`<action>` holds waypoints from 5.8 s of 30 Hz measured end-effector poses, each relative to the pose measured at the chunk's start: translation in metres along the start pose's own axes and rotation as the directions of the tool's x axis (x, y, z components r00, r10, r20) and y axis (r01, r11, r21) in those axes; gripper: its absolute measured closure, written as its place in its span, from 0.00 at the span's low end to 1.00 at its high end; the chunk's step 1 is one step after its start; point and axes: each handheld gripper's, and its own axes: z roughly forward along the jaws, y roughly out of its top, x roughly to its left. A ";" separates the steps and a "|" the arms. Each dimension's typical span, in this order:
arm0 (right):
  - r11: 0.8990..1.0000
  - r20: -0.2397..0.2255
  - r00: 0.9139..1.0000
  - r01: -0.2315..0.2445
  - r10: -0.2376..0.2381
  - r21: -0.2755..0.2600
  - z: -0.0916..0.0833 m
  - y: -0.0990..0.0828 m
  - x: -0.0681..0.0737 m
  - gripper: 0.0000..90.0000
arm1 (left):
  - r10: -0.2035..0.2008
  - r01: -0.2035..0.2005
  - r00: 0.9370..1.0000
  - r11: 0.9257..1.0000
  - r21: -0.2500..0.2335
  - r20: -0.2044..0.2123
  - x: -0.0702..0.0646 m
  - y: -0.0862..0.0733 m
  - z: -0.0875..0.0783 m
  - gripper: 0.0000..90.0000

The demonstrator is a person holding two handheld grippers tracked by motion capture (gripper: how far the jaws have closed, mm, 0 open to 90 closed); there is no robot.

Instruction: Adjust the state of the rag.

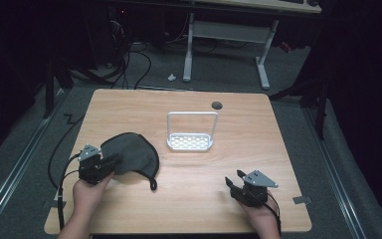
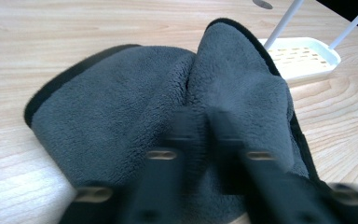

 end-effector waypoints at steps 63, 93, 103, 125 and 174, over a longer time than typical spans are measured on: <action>0.994 -0.086 0.991 0.108 -0.106 0.023 0.009 0.009 0.054 0.63 | -0.066 0.066 0.998 0.994 -0.082 -0.005 -0.006 -0.016 -0.011 1.00; 0.992 -0.078 0.989 0.130 -0.128 0.012 0.006 0.010 0.055 0.64 | -0.146 0.146 0.989 0.989 -0.025 0.005 -0.006 -0.038 -0.006 0.85; 0.991 -0.079 0.988 0.131 -0.130 0.004 0.005 0.011 0.055 0.63 | 0.044 -0.029 0.992 0.991 -0.129 0.119 -0.071 -0.025 -0.026 0.94; 0.995 -0.256 0.962 0.087 -0.097 -0.052 0.022 0.039 0.097 0.62 | 0.261 -0.295 0.868 0.956 0.016 0.422 -0.179 -0.058 0.036 0.92; 0.998 0.143 0.990 -0.007 -0.001 0.057 -0.048 -0.022 0.003 0.95 | 0.150 -0.166 0.959 0.985 0.048 0.241 -0.096 -0.064 -0.011 0.96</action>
